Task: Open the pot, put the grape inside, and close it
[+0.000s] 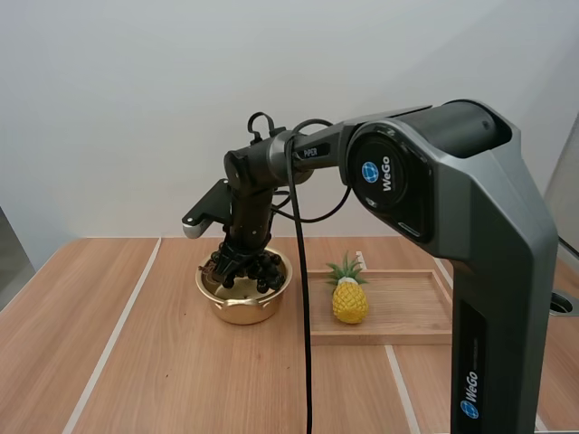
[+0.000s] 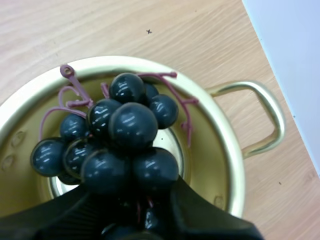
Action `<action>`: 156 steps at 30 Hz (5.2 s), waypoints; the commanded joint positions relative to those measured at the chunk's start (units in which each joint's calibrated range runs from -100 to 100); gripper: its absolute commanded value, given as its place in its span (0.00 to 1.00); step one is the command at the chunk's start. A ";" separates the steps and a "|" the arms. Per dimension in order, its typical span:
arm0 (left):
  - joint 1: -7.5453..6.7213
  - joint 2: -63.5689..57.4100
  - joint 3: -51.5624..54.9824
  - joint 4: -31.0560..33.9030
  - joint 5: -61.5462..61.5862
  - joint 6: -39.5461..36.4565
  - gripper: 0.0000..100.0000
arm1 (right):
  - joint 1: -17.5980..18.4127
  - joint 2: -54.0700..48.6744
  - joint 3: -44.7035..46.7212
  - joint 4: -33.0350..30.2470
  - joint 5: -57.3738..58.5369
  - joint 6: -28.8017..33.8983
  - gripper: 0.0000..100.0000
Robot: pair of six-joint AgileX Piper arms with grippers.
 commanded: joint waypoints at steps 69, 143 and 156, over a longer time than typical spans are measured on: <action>0.12 0.04 -0.12 -0.50 0.00 0.07 0.00 | -2.05 6.84 -1.22 5.18 2.08 2.41 1.00; 0.12 7.62 16.33 4.29 0.00 -0.09 0.00 | -20.65 -61.21 -7.16 -11.49 8.99 22.47 0.00; 0.12 9.50 45.41 3.44 0.00 -0.36 0.00 | -20.65 -65.72 -7.16 -11.99 12.66 22.47 0.00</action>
